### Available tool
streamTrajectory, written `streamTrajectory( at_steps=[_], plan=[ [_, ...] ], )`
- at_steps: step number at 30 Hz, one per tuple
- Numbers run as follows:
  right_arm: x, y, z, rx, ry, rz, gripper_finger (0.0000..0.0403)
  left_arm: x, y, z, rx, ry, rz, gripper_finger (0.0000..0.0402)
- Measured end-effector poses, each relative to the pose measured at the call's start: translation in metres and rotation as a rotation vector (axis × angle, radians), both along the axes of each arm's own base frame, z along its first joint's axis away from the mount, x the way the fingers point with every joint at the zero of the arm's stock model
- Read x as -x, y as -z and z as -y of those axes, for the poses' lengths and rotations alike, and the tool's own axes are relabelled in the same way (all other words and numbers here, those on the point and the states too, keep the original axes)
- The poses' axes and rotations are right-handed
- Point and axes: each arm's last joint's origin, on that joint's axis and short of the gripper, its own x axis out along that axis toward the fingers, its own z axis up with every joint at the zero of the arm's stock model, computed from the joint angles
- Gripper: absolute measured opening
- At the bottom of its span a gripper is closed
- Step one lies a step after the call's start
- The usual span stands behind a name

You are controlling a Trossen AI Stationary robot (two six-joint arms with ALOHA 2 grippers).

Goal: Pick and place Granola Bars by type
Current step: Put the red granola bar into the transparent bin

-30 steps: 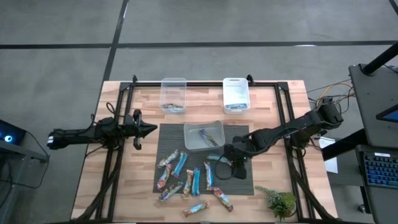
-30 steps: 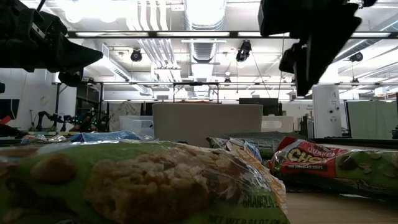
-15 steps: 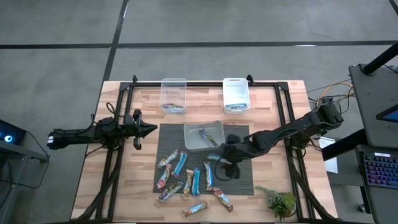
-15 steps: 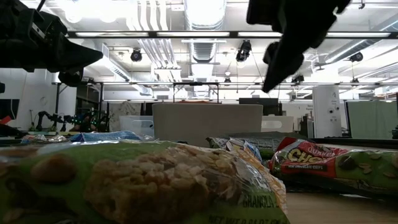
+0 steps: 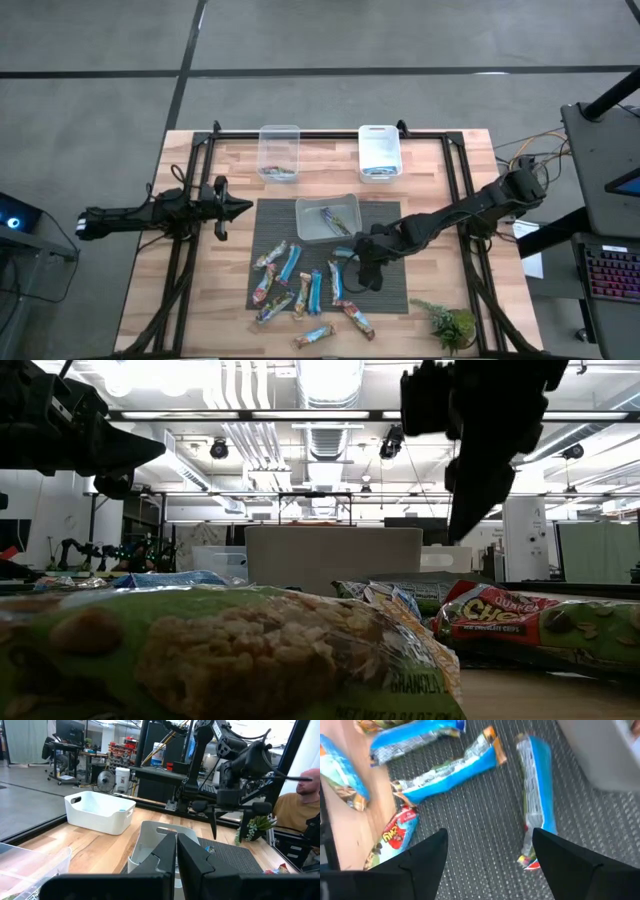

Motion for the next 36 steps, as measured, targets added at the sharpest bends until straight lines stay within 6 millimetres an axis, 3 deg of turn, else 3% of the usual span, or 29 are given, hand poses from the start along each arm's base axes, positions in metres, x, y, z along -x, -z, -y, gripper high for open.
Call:
streamTrajectory(
  at_steps=[12, 30, 36],
  plan=[
    [-0.011, -0.001, 0.001, 0.048, 0.046, 0.108, 0.0258, 0.0, 0.0, 0.0, 0.0, 0.0, 0.0, 0.0],
    [0.002, 0.012, 0.023, 0.1, 0.064, -0.094, 0.0256, 0.0, 0.0, 0.0, 0.0, 0.0, -0.001, 0.0],
    [0.008, 0.027, 0.026, 0.111, 0.068, -0.147, 0.0254, 0.0, 0.0, 0.0, 0.0, 0.0, -0.001, 0.0]
  ],
)
